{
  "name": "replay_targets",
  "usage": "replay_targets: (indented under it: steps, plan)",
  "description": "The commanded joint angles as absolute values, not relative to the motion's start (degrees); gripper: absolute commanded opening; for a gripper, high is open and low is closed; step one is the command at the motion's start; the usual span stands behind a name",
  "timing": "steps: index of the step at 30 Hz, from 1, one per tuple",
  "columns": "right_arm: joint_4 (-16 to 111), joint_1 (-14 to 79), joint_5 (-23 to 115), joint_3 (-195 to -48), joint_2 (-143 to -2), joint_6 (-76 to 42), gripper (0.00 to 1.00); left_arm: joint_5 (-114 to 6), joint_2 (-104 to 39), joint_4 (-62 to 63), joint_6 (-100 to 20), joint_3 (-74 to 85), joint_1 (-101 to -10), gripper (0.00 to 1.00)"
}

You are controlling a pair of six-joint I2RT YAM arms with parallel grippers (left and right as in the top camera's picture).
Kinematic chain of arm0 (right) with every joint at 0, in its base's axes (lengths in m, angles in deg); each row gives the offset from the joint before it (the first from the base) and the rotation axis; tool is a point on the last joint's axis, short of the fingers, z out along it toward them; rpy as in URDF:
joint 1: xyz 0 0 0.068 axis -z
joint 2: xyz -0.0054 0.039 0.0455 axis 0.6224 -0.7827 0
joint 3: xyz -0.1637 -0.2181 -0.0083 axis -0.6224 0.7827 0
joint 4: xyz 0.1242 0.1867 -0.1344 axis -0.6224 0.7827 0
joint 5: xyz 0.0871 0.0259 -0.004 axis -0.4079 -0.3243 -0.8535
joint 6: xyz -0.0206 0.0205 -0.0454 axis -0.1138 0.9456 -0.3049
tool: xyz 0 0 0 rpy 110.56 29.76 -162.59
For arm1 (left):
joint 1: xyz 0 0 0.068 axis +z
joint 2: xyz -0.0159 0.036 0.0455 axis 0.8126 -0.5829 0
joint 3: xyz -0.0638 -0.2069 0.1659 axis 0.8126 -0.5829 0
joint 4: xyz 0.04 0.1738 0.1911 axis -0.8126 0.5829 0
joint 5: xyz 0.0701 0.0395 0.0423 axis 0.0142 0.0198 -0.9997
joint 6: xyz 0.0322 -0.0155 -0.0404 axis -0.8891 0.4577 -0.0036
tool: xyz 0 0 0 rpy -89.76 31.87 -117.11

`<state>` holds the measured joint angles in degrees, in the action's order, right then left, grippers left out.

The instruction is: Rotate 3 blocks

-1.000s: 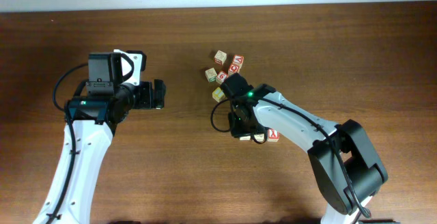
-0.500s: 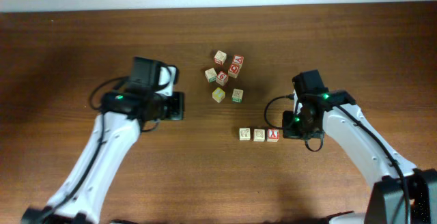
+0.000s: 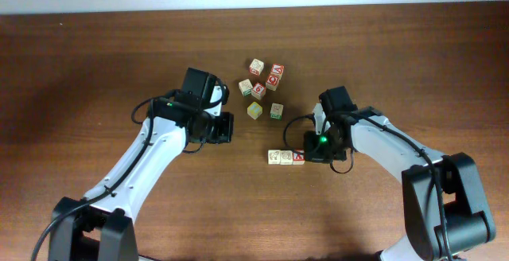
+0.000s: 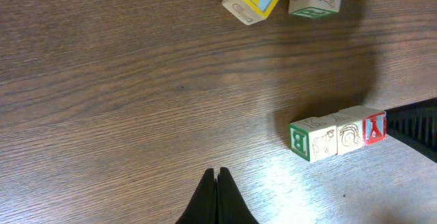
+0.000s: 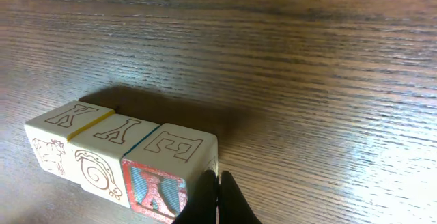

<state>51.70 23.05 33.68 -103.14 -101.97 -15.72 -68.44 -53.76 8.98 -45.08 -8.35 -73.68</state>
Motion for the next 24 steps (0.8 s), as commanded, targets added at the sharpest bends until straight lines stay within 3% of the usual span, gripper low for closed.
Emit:
replay_targets:
  steps: [1, 2, 5, 7, 9, 13, 19, 24]
  plan:
    - [51.55, 22.83, 32.98, -103.34, -102.51, -15.32, 0.12, -67.41, -53.96, 9.24, -44.55, -8.02, -73.83, 0.00]
    - [52.99, 23.24, 33.09, -104.39, -102.51, -15.82, 0.20, -67.41, -53.54, 9.99, -44.55, -7.65, -73.83, 0.00]
    - [55.27, 27.57, 32.36, -107.49, -102.47, -20.11, 0.20, -65.75, -52.51, 14.23, -44.53, -4.65, -73.70, 0.00]
    - [55.88, 31.09, 25.76, -107.23, -102.47, -26.25, 0.06, -56.22, -53.08, 13.55, -44.55, -6.93, -74.58, 0.00]
    - [55.64, 34.15, 18.29, -105.94, -102.47, -31.04, 0.04, -48.04, -53.19, 4.79, -44.16, -14.27, -75.84, 0.00]
    - [51.18, 34.39, 17.74, -104.02, -102.47, -30.29, 0.04, -49.70, -53.37, -15.65, -32.71, -29.22, -78.25, 0.00]
    - [51.11, 34.37, 17.79, -104.00, -102.47, -29.64, 0.04, -54.03, -57.28, -23.63, -22.13, -30.27, -79.32, 0.00]
    - [50.72, 34.39, 18.88, -104.00, -102.47, -28.74, 0.04, -51.80, -60.64, -30.64, -21.38, -30.27, -79.49, 0.00]
